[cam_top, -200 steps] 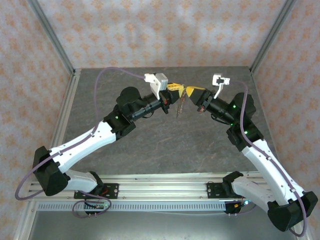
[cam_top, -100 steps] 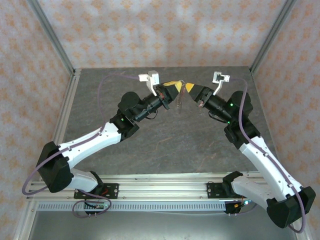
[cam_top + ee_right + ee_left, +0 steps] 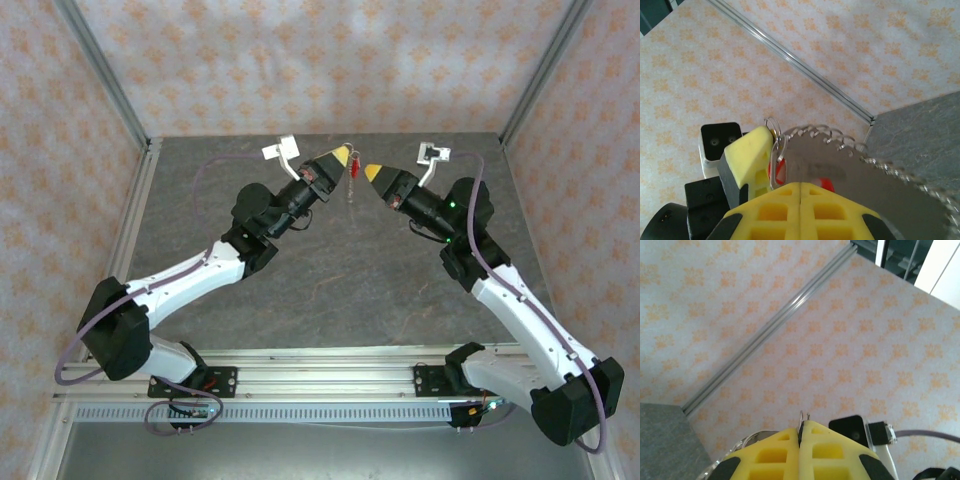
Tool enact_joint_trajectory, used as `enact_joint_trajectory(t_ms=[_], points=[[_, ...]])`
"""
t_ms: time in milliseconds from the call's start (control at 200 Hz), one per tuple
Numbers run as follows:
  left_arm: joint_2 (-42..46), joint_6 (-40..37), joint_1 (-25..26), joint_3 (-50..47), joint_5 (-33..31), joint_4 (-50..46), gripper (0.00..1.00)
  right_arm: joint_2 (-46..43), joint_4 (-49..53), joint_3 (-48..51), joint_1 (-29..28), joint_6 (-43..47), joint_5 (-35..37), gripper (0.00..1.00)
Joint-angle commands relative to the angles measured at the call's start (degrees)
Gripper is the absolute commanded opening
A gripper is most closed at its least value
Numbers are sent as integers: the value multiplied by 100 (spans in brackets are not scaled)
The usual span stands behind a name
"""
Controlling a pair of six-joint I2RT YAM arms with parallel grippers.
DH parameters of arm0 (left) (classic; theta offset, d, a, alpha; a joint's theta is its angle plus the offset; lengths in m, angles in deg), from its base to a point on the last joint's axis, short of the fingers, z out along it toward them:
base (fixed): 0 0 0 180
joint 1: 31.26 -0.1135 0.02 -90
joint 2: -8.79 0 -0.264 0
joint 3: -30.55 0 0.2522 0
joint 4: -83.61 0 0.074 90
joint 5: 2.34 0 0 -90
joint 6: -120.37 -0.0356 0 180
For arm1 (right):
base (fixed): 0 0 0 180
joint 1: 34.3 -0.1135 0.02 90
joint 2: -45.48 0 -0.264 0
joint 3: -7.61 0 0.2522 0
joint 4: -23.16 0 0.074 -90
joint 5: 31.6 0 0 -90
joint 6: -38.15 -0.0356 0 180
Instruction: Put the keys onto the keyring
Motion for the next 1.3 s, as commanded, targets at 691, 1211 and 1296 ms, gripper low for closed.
enact_joint_trajectory(t_ms=[691, 1211, 1296], points=[[-94, 276, -15, 117, 197, 480, 0, 81, -752, -245, 103, -285, 486, 40], [-181, 458, -33, 159, 231, 634, 0, 686, -1806, -168, 99, -1371, 211, 32], [-191, 457, -41, 172, 228, 630, 0, 685, -1917, -79, 93, -1457, 195, 27]])
